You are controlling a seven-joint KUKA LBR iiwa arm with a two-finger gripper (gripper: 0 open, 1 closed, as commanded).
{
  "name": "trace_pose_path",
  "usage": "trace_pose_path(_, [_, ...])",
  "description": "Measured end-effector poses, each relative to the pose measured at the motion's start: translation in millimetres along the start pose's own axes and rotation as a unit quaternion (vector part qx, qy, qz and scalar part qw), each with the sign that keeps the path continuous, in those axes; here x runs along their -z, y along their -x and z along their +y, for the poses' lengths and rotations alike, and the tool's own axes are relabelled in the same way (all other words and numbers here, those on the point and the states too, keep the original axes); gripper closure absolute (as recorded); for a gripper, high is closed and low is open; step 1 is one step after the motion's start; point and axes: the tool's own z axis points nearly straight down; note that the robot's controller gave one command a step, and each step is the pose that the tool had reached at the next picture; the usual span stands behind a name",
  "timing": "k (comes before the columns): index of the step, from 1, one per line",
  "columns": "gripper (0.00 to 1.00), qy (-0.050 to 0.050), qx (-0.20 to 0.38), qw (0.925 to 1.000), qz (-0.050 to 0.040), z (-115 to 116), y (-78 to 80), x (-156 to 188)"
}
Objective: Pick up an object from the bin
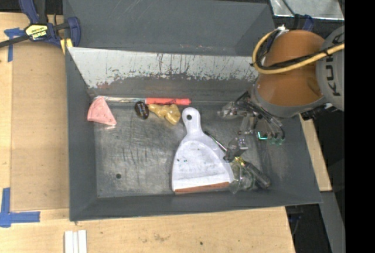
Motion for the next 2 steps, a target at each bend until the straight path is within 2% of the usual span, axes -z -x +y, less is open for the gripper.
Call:
trace_pose_path(1, [0.00,0.000,0.000,1.0000,-0.0039,0.0,1.9,4.0])
trace_pose_path(2, [0.00,0.000,0.028,0.9996,-0.0068,-4.1,-2.6,-4.7])
